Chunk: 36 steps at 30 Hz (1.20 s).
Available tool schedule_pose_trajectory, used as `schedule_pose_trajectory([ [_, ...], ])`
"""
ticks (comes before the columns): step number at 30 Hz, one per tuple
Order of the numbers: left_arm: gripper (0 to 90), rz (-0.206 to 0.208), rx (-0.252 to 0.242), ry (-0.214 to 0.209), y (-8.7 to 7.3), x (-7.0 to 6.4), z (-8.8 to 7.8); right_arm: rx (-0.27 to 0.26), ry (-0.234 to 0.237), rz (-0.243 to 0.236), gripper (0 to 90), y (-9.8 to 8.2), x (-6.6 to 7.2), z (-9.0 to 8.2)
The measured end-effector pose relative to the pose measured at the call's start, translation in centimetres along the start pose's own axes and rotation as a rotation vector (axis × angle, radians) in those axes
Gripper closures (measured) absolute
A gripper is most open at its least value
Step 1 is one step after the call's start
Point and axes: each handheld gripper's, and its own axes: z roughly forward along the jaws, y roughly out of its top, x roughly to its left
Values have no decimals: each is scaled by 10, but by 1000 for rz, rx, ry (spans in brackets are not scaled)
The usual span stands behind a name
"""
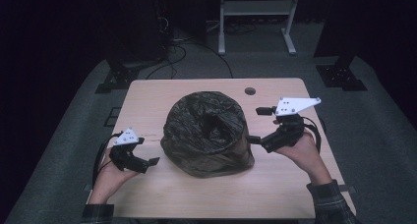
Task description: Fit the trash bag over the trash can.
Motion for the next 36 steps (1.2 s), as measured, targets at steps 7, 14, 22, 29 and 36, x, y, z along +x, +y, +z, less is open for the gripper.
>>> schedule_pose_trajectory([
  [7,0,41,76,-13,-19,-20,12,16,13,-28,21,27,-4,11],
  [14,0,85,129,-31,-29,-32,29,76,22,-81,21,53,-3,31],
  [22,0,111,181,-34,-33,-36,42,197,52,-96,23,63,-10,66],
  [29,0,110,180,-59,-34,-38,47,353,52,-154,130,56,-10,95],
  [36,0,100,155,-78,-37,-37,47,449,70,-140,101,51,-13,104],
])
